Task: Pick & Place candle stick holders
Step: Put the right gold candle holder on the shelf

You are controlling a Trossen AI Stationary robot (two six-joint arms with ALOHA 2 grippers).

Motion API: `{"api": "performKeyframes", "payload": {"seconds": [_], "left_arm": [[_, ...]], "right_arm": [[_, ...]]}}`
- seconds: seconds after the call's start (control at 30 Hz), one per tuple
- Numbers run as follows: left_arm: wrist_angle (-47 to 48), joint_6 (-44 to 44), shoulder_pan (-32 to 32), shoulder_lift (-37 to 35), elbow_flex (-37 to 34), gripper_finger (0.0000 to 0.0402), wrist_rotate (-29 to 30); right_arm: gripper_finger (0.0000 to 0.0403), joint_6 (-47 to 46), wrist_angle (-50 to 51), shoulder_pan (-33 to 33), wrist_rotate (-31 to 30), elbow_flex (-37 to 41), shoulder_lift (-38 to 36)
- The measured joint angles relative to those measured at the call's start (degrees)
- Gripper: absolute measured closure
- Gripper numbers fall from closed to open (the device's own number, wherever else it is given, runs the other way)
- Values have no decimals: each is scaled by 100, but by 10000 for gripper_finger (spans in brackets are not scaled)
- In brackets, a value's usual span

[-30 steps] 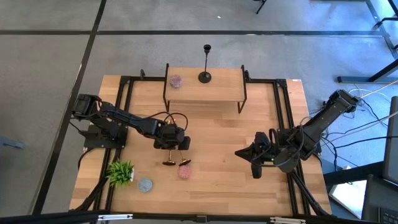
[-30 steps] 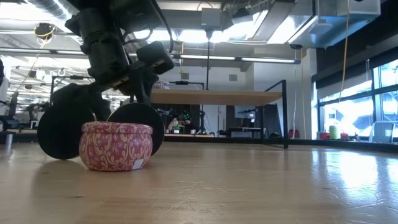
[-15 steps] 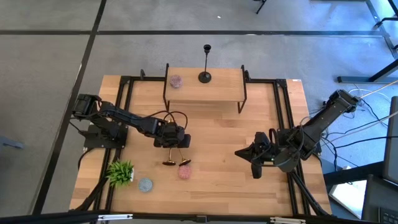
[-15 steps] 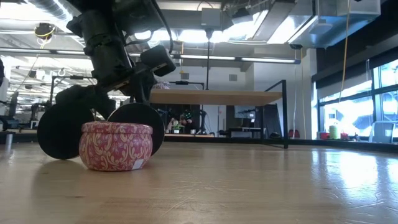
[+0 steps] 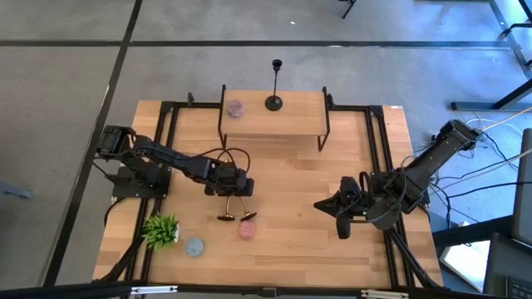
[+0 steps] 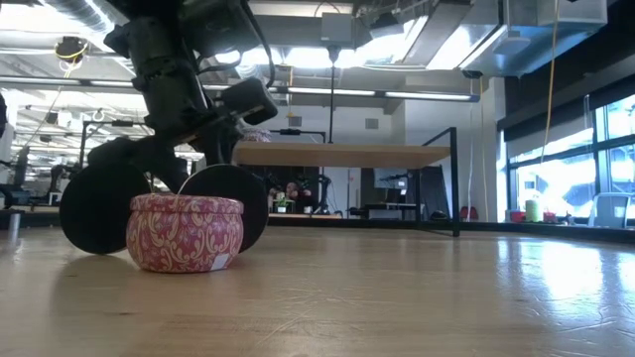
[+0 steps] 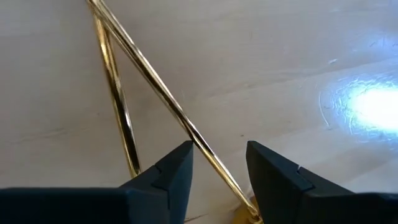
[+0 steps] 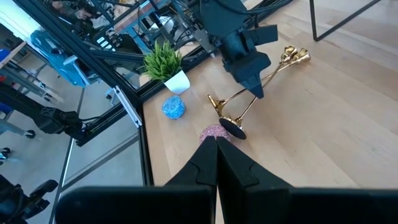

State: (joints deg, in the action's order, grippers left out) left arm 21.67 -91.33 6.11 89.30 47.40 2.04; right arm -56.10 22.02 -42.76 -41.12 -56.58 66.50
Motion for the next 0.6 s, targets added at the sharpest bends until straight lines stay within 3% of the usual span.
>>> {"api": "performKeyframes", "payload": {"seconds": [0.33, 0.6], "left_arm": [[98, 9, -116, 14, 0, 254, 42], [-347, 6, -140, 611, 9, 259, -328]], "right_arm": [[402, 0, -50, -2, -18, 0, 1], [402, 0, -50, -2, -20, 0, 0]]}}
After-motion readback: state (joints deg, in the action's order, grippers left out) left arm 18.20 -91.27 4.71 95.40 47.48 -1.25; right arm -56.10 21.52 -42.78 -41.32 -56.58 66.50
